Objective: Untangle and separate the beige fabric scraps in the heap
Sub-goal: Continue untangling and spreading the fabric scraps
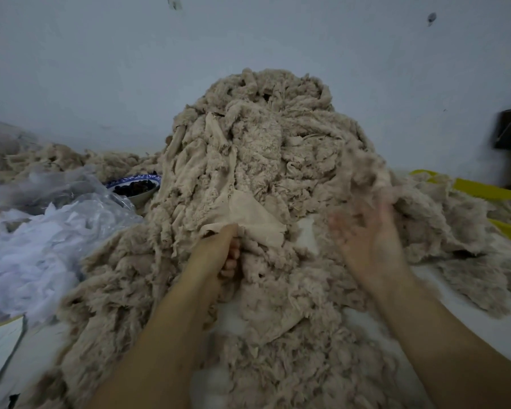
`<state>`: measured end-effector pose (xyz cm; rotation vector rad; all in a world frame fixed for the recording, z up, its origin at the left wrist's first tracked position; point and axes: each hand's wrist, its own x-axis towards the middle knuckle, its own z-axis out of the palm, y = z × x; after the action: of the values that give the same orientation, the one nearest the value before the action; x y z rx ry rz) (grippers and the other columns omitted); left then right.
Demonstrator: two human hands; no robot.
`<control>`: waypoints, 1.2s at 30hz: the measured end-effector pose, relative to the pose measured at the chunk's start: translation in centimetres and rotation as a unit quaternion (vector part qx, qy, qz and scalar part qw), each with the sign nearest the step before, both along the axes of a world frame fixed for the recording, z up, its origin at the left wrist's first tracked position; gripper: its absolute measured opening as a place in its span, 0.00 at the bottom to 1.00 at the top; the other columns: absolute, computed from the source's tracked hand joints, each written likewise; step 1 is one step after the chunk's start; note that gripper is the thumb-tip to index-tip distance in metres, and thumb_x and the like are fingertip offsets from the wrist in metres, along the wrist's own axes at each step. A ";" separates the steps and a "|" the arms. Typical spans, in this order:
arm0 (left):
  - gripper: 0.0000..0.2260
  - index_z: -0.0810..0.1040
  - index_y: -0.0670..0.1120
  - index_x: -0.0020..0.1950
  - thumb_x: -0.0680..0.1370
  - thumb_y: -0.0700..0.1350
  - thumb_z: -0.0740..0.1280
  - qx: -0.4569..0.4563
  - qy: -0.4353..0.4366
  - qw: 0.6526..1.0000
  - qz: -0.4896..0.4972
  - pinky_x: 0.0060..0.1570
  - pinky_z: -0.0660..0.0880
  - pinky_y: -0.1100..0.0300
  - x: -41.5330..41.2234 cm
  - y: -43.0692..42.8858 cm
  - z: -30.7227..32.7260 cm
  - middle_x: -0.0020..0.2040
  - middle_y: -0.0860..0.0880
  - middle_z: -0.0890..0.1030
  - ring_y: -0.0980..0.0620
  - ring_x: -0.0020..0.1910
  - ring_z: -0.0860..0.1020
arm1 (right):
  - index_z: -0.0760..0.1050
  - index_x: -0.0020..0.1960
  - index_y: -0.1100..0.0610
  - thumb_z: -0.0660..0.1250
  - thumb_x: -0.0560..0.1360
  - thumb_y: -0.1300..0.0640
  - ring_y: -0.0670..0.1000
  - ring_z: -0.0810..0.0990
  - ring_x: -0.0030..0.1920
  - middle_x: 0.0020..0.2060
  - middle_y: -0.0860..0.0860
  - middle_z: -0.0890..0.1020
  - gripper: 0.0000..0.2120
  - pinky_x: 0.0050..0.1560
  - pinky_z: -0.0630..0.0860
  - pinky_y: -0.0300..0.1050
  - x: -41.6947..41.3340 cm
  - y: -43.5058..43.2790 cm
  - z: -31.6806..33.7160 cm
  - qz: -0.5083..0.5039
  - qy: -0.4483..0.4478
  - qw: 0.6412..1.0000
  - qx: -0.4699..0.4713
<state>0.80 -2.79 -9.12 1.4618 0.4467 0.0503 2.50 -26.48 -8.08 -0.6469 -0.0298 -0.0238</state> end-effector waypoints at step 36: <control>0.09 0.86 0.46 0.41 0.72 0.51 0.77 -0.202 -0.190 0.838 -0.470 0.45 0.76 0.63 -3.7 1.2 1.1 0.35 0.51 0.82 0.57 0.36 0.78 | 0.71 0.71 0.60 0.59 0.83 0.59 0.59 0.81 0.58 0.61 0.58 0.80 0.18 0.62 0.78 0.58 2.2 0.6 -3.8 -0.145 0.175 0.919 -0.323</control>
<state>-2.89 -1.60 -8.02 1.0767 -0.5899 -0.5072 4.67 -25.90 -11.88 -1.3073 0.4227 -0.1900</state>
